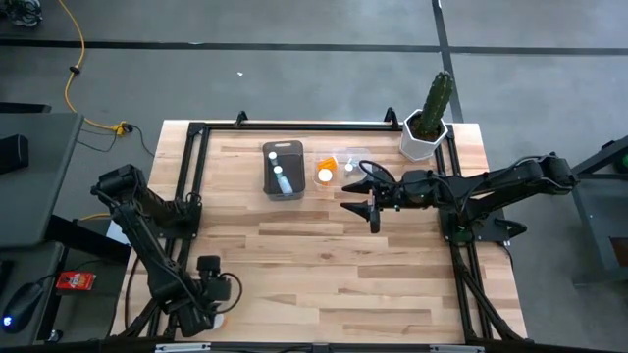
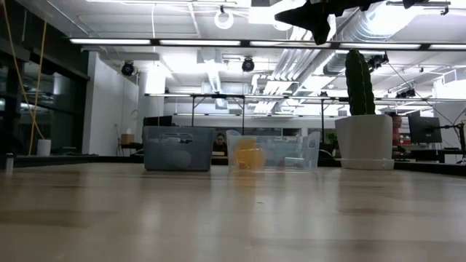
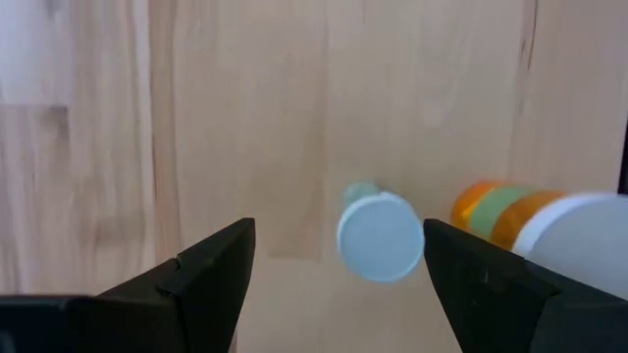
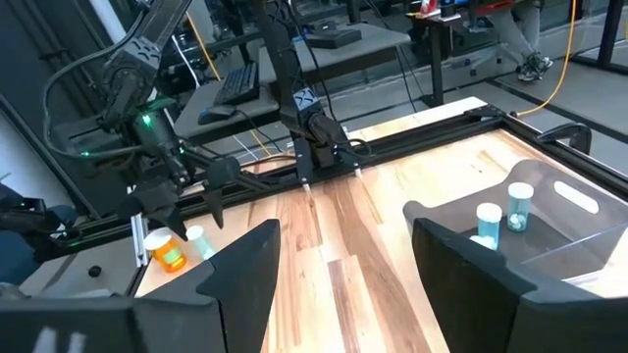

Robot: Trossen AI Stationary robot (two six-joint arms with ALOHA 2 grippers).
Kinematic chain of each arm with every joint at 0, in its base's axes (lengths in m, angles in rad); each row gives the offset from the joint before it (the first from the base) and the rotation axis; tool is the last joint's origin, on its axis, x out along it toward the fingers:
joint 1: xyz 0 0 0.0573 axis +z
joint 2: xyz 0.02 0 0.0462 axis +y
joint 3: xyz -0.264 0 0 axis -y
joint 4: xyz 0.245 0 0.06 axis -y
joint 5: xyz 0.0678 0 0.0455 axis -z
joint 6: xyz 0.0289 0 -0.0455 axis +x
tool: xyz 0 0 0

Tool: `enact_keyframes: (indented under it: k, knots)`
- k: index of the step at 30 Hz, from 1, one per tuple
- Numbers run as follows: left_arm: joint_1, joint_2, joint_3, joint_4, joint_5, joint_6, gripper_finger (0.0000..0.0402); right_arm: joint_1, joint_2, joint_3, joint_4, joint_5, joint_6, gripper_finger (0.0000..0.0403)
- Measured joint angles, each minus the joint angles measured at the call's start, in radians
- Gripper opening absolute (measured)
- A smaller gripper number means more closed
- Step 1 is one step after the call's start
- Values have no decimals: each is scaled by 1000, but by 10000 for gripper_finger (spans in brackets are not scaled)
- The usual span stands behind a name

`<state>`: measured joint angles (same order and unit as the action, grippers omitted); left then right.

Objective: Pick and place medicine bottles into bin by pill shape (circle, oval)
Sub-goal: Put the blue tablet bottle into the black bin

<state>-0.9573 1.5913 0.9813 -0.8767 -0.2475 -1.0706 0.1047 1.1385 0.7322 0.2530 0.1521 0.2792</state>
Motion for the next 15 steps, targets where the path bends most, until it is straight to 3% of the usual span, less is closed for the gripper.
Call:
enact_keyframes:
  k: [6, 15]
  knots:
    - [1, 0, 0, 4, -3, 29, 271, 0, 0, 0, -3, 0, 0, 226]
    - [1, 0, 0, 5, -3, 45, 206, 0, 0, 0, -2, 0, 0, 226]
